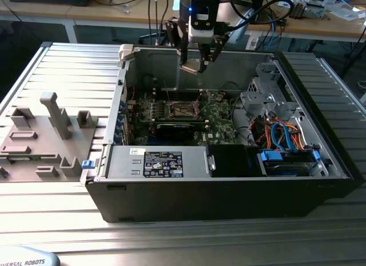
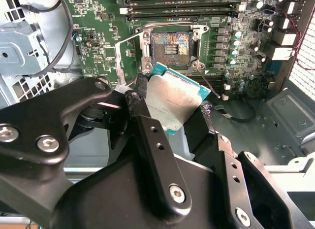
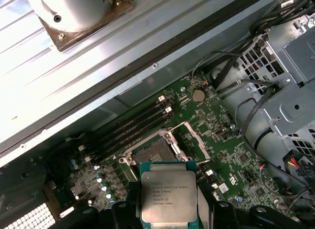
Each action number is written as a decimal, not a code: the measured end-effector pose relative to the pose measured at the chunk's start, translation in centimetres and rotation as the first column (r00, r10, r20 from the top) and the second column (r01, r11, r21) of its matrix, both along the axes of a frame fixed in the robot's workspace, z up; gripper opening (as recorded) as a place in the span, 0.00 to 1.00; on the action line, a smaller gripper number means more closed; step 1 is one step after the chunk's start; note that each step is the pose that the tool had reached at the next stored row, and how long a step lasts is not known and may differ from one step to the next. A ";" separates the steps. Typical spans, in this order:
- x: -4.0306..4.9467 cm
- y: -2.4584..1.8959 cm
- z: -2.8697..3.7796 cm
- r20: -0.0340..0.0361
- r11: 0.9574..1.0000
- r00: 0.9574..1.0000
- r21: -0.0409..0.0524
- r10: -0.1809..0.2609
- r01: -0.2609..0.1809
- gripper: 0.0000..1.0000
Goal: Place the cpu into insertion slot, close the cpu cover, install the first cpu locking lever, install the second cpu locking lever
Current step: 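Place the cpu into insertion slot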
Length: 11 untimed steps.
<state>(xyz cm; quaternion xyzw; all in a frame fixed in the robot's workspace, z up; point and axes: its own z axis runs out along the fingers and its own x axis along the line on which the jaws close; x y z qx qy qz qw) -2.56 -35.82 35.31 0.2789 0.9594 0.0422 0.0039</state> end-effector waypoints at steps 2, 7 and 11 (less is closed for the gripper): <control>0.00 0.00 0.00 0.000 1.000 1.000 0.000 -0.003 0.003 0.54; 0.00 0.00 0.00 0.000 1.000 1.000 0.000 -0.011 0.011 0.54; 0.00 0.00 0.00 0.000 1.000 1.000 0.000 -0.018 0.018 0.54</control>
